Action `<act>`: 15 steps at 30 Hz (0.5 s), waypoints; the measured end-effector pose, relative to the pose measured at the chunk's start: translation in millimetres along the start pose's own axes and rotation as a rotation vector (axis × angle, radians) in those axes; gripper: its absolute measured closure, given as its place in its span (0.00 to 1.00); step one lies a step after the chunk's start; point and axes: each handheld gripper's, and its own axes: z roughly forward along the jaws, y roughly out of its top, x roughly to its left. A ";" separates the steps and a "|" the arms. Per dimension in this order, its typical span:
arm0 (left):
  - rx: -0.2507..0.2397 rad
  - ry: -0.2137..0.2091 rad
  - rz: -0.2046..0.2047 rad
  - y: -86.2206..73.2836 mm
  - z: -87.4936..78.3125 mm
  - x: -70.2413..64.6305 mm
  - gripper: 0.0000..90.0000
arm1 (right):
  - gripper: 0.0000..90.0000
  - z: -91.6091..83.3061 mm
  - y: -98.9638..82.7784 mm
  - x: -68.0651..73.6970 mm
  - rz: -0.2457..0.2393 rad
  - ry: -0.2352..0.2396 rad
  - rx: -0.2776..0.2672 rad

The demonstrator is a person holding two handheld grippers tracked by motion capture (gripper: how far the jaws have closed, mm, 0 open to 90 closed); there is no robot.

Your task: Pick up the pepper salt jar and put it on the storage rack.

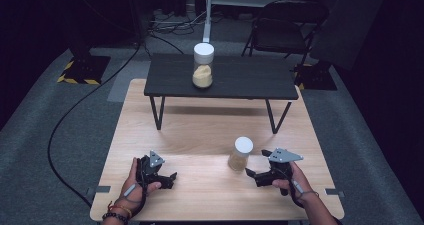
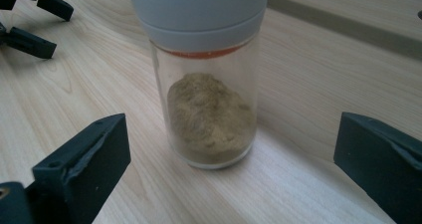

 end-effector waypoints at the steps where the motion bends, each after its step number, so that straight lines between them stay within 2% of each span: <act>1: 0.000 0.000 0.000 0.0 0.0 -0.1 0.01 | 0.01 2.4 1.2 0.3 -0.001 0.001 0.001; 15: -0.001 -0.007 0.004 0.0 0.2 -0.2 0.01 | 0.02 23.0 9.8 2.8 0.009 0.010 -0.015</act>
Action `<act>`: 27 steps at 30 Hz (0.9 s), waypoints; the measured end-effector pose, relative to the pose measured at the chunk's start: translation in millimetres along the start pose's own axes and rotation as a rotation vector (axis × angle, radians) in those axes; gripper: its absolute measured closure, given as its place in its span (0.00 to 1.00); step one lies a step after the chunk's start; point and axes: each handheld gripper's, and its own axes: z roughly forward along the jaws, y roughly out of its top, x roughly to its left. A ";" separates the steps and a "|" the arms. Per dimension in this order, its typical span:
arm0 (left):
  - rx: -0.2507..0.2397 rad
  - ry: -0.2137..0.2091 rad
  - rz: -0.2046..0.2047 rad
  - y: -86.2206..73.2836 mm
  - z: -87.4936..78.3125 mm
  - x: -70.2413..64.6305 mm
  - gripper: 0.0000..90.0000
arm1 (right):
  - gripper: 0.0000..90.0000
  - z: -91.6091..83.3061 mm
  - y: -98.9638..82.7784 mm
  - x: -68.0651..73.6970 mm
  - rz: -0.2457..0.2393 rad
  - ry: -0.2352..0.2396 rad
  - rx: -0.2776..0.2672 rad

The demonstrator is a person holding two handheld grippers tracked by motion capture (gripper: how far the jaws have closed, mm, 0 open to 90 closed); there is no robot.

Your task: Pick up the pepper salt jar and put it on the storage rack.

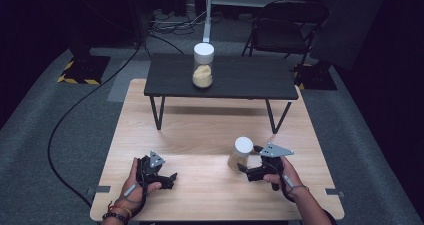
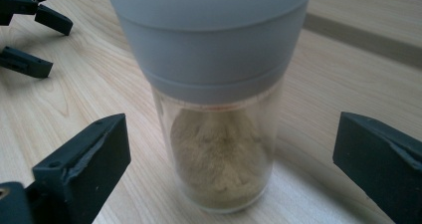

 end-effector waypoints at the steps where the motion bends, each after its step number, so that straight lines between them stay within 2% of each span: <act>1: 0.000 0.000 0.000 0.0 0.0 0.0 0.01 | 0.02 1.4 0.2 0.2 -0.001 0.000 -0.001; 9: 0.000 0.000 0.000 0.0 0.0 0.0 0.01 | 0.02 11.8 -0.9 0.3 0.002 0.023 -0.025; 13: 0.000 0.000 0.000 0.0 0.0 0.0 0.01 | 0.05 16.6 -2.6 0.1 0.023 0.027 -0.048; 15: 0.000 0.000 0.000 0.0 0.0 0.0 0.00 | 0.13 17.3 -5.8 -0.3 0.043 0.032 -0.074; 17: 0.000 -0.001 0.000 0.0 0.0 0.1 0.00 | 0.17 17.0 -8.6 2.4 0.043 0.022 -0.096; 20: 0.000 -0.001 0.001 0.2 0.1 0.2 0.01 | 0.31 17.0 -12.0 3.3 0.065 0.016 -0.123; 27: -0.001 -0.002 0.000 0.3 0.4 0.2 0.01 | 0.37 14.6 -12.5 5.8 0.016 -0.001 -0.135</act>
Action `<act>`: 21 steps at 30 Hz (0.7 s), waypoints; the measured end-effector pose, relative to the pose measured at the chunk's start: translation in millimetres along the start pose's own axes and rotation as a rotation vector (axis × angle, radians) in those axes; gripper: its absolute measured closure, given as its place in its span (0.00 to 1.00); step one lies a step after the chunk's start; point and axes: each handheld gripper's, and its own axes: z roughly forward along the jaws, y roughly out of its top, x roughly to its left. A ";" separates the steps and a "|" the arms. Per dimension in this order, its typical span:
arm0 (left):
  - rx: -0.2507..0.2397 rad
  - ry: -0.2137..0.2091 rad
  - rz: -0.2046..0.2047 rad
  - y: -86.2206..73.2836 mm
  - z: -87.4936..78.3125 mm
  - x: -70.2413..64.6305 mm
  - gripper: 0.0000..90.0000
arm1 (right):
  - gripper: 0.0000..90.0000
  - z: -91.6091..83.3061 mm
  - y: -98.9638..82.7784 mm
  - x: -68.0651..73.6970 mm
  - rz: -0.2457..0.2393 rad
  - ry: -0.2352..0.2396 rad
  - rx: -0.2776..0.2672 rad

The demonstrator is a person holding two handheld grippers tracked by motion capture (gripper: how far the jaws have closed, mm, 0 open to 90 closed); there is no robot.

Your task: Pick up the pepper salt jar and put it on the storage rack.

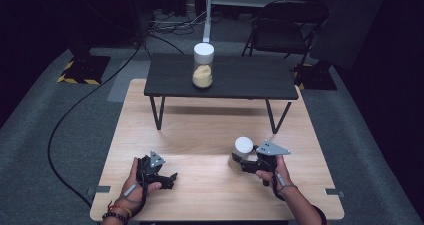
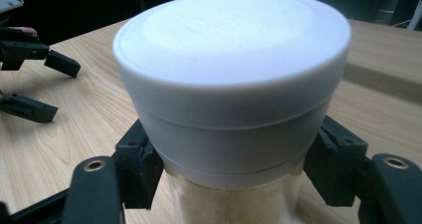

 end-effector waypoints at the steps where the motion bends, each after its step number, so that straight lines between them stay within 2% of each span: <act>1: 0.000 0.000 0.000 0.0 0.1 0.1 0.01 | 0.37 -0.5 0.4 -0.2 0.001 0.000 0.000; 11: 0.000 -0.002 0.002 0.2 0.2 0.3 0.01 | 0.38 -11.4 5.8 1.9 0.014 -0.017 -0.026; 15: 0.000 -0.002 0.002 0.2 0.2 0.4 0.01 | 0.38 -17.3 13.7 9.2 -0.007 -0.053 -0.025; 21: 0.000 -0.002 0.002 0.2 0.2 0.3 0.00 | 0.38 -25.3 22.7 9.9 -0.002 -0.071 -0.029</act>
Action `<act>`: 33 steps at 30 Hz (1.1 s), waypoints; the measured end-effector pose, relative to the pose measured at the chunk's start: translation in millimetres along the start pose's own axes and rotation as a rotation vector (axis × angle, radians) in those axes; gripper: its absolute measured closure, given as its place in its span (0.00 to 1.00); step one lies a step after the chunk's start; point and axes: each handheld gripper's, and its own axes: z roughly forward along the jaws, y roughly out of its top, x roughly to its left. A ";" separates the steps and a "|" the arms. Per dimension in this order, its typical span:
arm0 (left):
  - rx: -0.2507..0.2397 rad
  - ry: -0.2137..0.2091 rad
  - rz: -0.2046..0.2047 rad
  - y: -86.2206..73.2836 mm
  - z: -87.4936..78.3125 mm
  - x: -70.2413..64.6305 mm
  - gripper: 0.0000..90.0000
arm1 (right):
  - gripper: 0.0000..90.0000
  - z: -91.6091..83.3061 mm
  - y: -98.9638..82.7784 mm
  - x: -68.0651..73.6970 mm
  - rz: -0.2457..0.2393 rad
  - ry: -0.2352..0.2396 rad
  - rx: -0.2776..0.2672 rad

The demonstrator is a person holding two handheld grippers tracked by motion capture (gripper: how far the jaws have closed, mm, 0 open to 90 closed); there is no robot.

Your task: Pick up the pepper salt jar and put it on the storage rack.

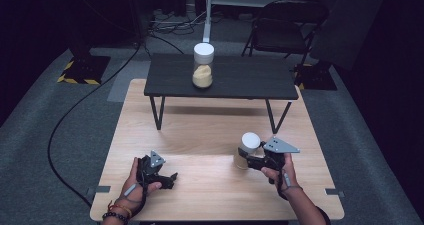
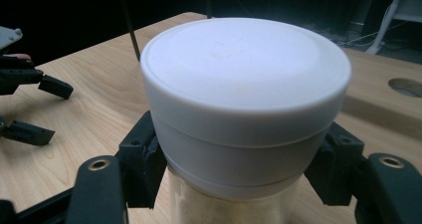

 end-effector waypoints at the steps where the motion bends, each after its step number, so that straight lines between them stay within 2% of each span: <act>1: 0.000 0.000 0.002 0.1 0.0 0.1 0.01 | 0.38 -1.5 1.6 0.4 0.002 -0.005 -0.001; 18: 0.000 0.000 0.000 0.0 0.0 0.0 0.00 | 0.38 -21.6 35.1 3.9 0.023 -0.077 -0.021; 25: 0.000 0.000 0.002 0.1 0.0 0.1 0.00 | 0.38 -28.1 54.2 6.1 0.005 -0.109 -0.031; 33: 0.000 0.000 0.002 0.0 0.0 0.0 0.00 | 0.38 -33.8 75.1 8.3 -0.013 -0.123 -0.040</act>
